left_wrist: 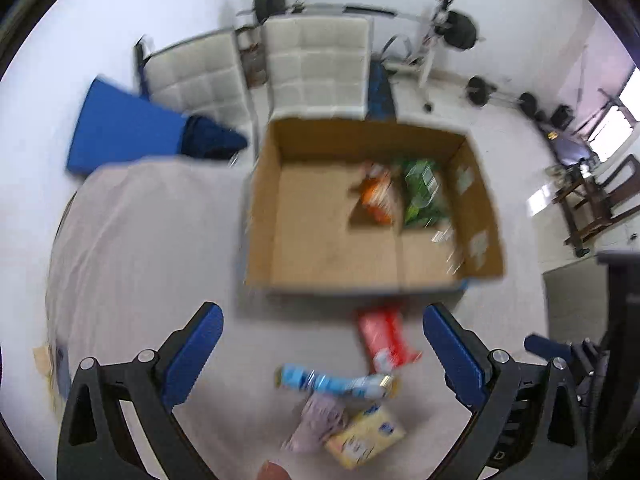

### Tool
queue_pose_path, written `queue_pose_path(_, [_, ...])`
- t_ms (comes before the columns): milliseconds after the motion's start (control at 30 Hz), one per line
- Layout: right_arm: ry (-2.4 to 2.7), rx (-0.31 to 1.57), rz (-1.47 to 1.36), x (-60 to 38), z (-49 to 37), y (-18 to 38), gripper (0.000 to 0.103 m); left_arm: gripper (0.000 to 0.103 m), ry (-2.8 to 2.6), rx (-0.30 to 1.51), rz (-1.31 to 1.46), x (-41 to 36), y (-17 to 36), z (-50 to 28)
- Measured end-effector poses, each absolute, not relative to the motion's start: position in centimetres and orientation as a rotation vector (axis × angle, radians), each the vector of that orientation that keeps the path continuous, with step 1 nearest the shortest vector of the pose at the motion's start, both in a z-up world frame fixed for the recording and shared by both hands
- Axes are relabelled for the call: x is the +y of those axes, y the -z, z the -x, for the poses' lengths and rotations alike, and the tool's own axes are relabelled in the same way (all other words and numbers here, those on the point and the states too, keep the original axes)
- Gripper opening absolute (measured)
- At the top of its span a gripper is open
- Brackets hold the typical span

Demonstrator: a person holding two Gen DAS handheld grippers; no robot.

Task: Organize soft objects
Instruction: 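Grasp the yellow Vinda tissue pack with the right gripper while the left grasps the lilac towel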

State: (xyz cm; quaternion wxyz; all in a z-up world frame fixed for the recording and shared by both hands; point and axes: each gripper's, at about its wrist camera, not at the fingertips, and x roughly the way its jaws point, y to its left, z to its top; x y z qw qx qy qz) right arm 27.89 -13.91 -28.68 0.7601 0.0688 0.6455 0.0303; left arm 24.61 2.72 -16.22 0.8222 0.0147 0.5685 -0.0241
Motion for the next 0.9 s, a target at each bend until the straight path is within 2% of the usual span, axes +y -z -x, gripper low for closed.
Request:
queue_pose_path(233, [-0.059,1.771,-0.404,-12.2,-20.9,41.9,0.103,0.103,-0.107,1.418,0.005,7.0,25.0,-18.3])
queue_pose_path(433, [0.024,1.849,-0.784,-11.7,-18.2,49.2,0.100,0.103,-0.190,1.523,0.069,9.7,29.9,-15.6])
queue_pose_path(533, [0.086,1.863,-0.889,-11.2,-17.6,51.4,0.083,0.103,-0.198,1.543,0.082,10.1,30.9,-14.9])
queue_pose_path(567, [0.102,1.870,-0.888,-11.1,-17.4,51.7,0.074,0.103,-0.199,1.544,0.084,10.2,31.1,-14.7])
queue_pose_path(667, [0.096,1.874,-0.866,-11.2,-16.9,52.0,0.073,0.103,-0.190,1.543,0.092,10.5,31.5,-14.5])
queue_pose_path(900, [-0.015,1.941,-0.324,-12.0,-18.8,49.9,0.072,0.103,-0.064,1.594,0.027,7.8,34.0,-14.8])
